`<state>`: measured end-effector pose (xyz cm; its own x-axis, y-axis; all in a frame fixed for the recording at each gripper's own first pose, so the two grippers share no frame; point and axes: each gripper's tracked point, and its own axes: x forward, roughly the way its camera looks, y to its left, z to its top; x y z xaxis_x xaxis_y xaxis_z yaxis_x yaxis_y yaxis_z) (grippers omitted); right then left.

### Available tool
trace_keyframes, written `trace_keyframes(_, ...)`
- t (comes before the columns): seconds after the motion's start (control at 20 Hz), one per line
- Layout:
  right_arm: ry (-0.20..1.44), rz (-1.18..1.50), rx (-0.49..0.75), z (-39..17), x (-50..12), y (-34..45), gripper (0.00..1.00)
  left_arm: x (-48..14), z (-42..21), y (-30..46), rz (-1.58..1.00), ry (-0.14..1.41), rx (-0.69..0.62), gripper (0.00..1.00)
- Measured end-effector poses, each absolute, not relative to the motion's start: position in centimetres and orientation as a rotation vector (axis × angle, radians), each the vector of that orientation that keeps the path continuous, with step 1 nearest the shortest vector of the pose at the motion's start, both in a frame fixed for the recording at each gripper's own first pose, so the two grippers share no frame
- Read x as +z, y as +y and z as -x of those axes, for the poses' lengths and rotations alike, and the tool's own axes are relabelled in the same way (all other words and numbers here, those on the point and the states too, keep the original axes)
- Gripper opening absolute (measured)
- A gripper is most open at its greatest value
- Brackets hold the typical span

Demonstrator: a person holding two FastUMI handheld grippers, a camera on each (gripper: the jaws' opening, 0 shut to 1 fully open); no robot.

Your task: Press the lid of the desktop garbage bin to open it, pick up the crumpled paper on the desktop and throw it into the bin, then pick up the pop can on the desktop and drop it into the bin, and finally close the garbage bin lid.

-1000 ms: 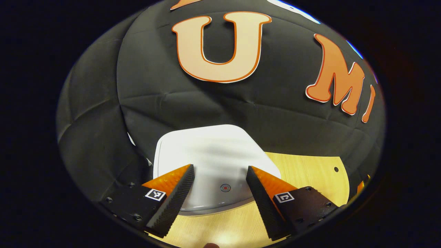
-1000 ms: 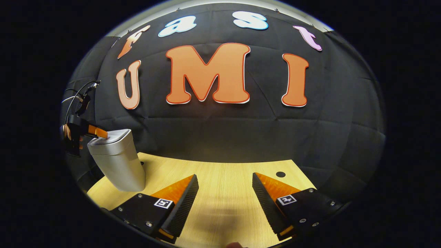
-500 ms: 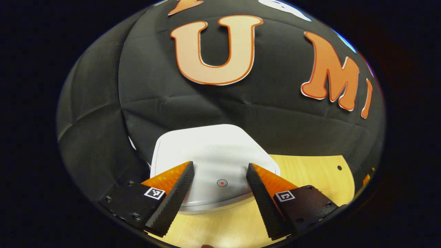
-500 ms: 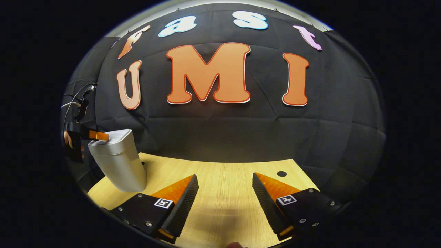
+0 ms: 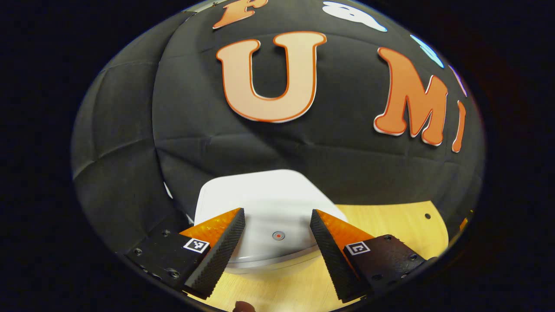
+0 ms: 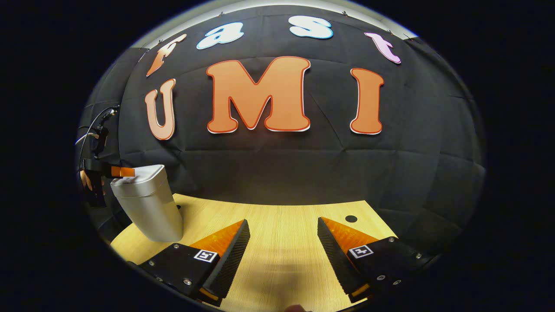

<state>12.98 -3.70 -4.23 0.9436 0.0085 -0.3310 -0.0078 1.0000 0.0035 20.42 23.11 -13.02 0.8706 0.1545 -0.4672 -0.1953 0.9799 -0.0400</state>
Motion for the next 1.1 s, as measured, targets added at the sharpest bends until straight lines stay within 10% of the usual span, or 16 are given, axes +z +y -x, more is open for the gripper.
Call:
trace_keyframes(0.3, 0.304, 0.002, 0.005, -12.4, -3.1, -3.9, 0.94, -5.6, -17.0, 17.9, 0.092, 0.228, 0.135, 0.95)
trace_keyframes(1.1, 0.227, 0.015, 0.039, -6.3, -1.9, -4.6, 0.94, -5.2, -4.7, 0.2, 0.100, 0.153, 0.006, 0.94)
